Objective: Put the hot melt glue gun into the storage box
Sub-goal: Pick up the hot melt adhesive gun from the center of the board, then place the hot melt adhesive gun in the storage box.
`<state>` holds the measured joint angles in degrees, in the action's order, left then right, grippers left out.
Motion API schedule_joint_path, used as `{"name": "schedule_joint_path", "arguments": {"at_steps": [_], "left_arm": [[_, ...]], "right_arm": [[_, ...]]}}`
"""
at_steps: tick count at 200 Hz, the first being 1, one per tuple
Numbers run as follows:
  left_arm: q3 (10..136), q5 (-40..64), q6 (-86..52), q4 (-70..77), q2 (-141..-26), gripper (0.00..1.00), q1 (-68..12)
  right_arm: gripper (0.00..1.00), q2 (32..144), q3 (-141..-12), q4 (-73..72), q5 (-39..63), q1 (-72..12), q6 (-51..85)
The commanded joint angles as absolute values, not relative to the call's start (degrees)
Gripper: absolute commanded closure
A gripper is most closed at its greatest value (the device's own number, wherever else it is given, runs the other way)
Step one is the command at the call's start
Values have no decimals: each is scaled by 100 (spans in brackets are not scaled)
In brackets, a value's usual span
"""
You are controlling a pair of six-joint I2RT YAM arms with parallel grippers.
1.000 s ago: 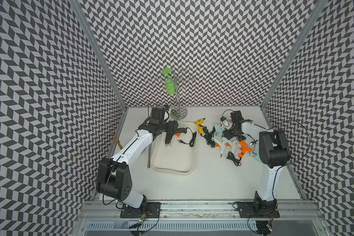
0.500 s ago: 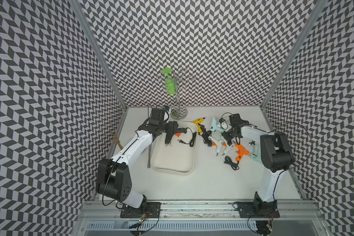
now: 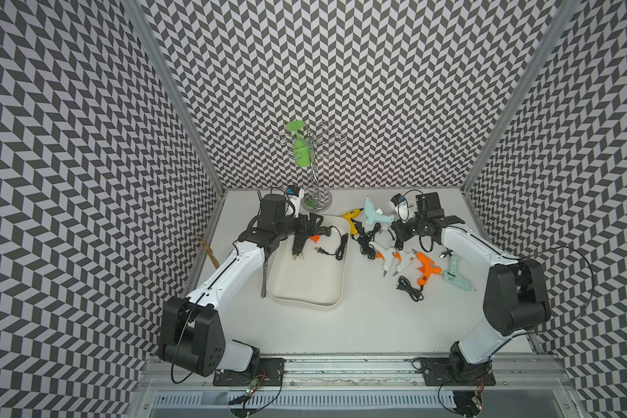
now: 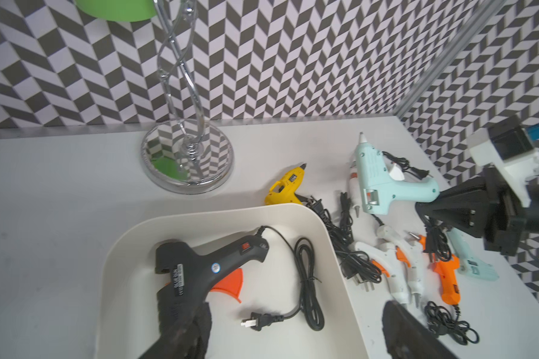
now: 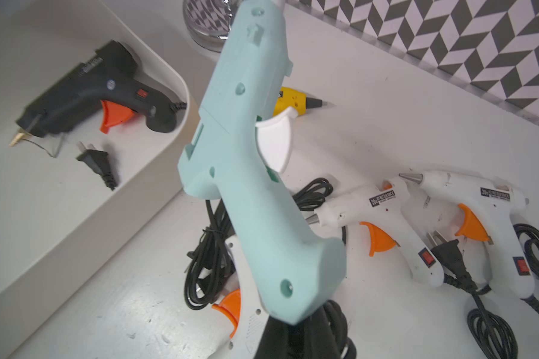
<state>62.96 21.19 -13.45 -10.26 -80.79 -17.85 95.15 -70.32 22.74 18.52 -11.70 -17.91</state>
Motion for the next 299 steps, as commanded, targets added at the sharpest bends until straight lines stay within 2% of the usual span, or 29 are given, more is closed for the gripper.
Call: {"name": "schedule_joint_path", "arguments": {"at_steps": [1, 12, 42, 66, 101, 156, 176, 231, 243, 255, 274, 299], "left_arm": [[5996, 3244, -2140, 243, -7989, 5, -1776], [5781, 3547, -2667, 828, -8015, 1, -1779], [5065, 4210, -4362, 3092, -8215, 0, -1802], [4680, 4333, -5429, 4492, -8464, 1, -1858], [4601, 4195, -5693, 4883, -8634, 0, -2123], [4642, 4143, -5646, 4797, -8751, 1, -2283], [4636, 4184, -5629, 4768, -8754, 13, -2284], [4377, 4244, -5538, 4757, -8547, 61, -2138], [4300, 4283, -5528, 4746, -8450, 70, -2075], [4220, 4361, -5513, 4670, -8324, 77, -1982], [4111, 4494, -5443, 4401, -8004, 85, -1803], [4108, 4634, -5093, 3551, -7414, 92, -1523]], "right_arm": [[100, 9137, -7117, 1990, 2382, -1324, -1400], [100, 9009, -7078, 1956, 2523, -1390, -1250], [100, 8543, -6818, 1674, 2687, -1617, -619], [100, 8092, -6437, 1217, 2732, -1938, -115], [100, 7681, -5963, 342, 2812, -2395, 554], [100, 7748, -6060, 255, 2992, -2768, 557], [100, 7849, -6113, 281, 3085, -2848, 516], [99, 8056, -6125, 74, 3322, -3123, 544], [94, 8123, -6126, -57, 3385, -3223, 600], [84, 8209, -6133, -206, 3417, -3311, 703], [54, 8345, -6220, -317, 3504, -3425, 775], [34, 8339, -6334, -341, 3432, -3443, 771]]}}
